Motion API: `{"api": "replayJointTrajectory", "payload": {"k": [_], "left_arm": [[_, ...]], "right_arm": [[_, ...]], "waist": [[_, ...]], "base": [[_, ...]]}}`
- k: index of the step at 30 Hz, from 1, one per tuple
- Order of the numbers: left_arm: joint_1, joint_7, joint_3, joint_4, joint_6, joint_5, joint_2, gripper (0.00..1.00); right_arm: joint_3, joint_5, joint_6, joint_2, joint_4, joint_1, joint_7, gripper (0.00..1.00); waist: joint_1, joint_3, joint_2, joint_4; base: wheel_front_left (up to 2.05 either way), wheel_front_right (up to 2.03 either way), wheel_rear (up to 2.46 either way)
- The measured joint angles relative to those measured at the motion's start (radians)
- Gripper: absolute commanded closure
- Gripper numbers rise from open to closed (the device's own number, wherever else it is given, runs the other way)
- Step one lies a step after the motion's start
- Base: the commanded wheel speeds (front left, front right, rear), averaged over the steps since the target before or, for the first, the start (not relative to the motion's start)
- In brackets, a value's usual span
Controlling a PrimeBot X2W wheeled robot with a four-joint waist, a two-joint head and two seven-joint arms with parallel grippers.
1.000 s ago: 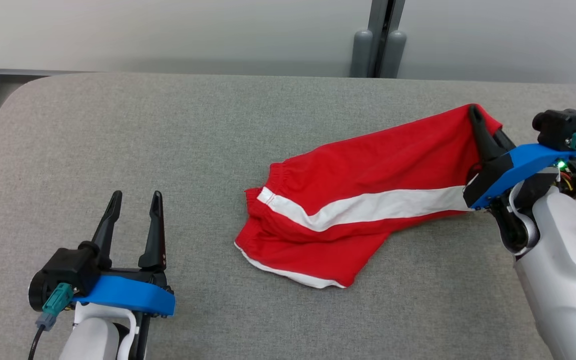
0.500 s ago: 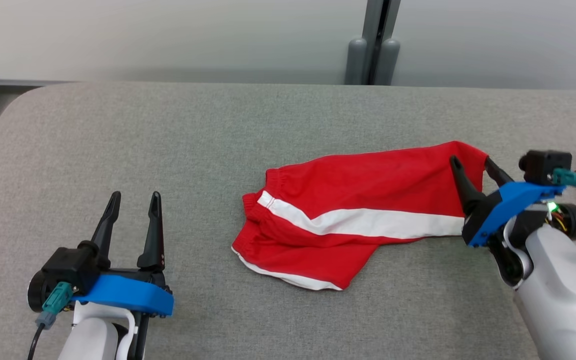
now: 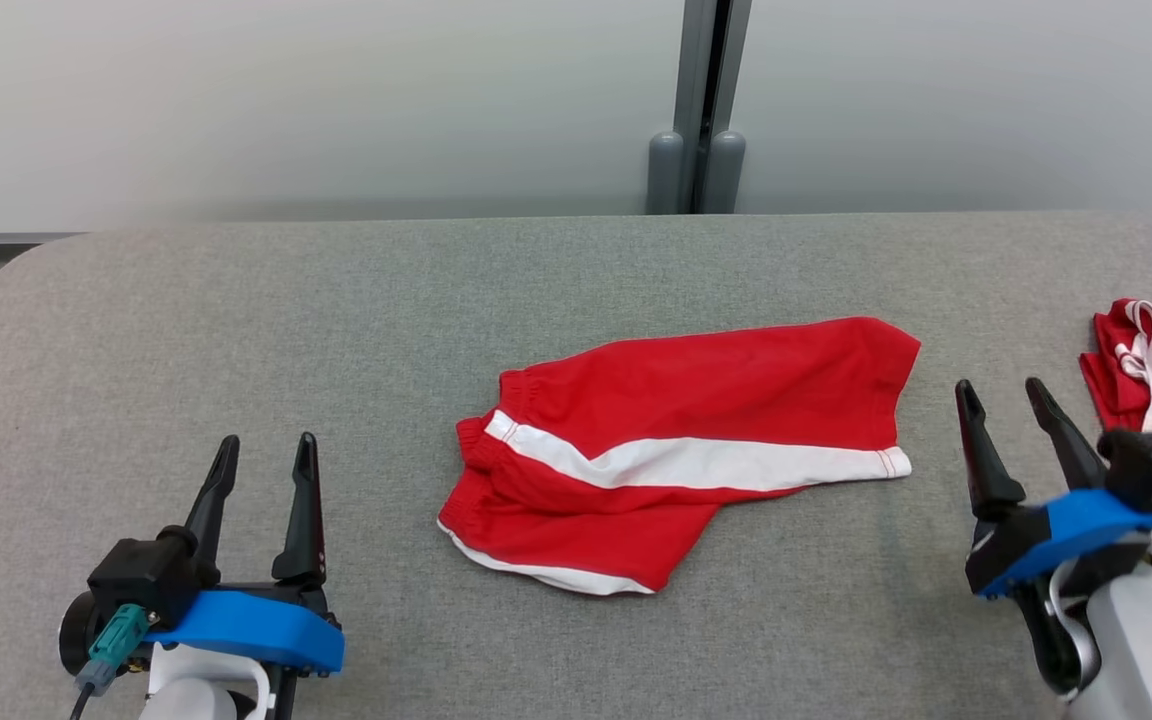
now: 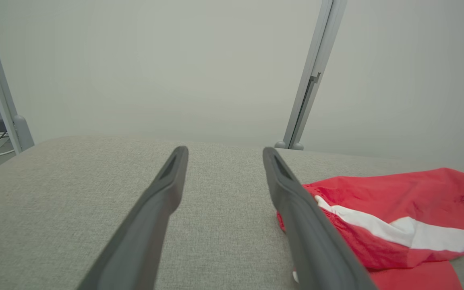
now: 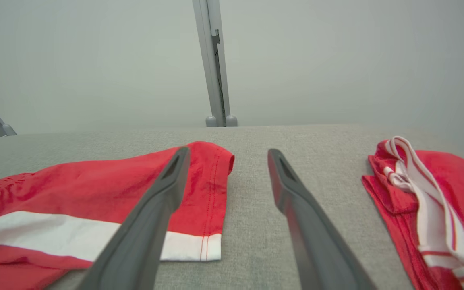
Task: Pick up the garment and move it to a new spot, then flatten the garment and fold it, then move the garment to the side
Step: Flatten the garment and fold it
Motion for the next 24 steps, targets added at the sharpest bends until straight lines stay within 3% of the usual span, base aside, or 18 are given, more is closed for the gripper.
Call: {"api": "replayJointTrajectory", "payload": {"k": [7, 12, 24], "left_arm": [[0.017, 0.0, 0.012, 0.016, 0.0, 0.001, 0.001, 0.0], [0.025, 0.0, 0.013, 0.026, 0.0, 0.009, 0.001, 0.0], [0.058, 0.0, 0.021, 0.035, 0.0, 0.018, 0.002, 0.0]], "right_arm": [[-0.139, -0.188, 0.0, 0.126, -0.286, 0.197, -0.004, 0.0], [-0.169, -0.255, 0.0, 0.163, -0.421, 0.282, 0.025, 0.0], [-0.207, -0.297, 0.0, 0.191, -0.542, 0.379, 0.109, 0.0]], "waist": [[0.0, -0.012, 0.0, -0.019], [0.0, -0.034, 0.0, -0.023], [-0.0001, -0.066, 0.0, -0.029]], "base": [[0.0, 0.0, 0.0], [0.0, 0.0, 0.0], [0.0, 0.0, 0.0]]}}
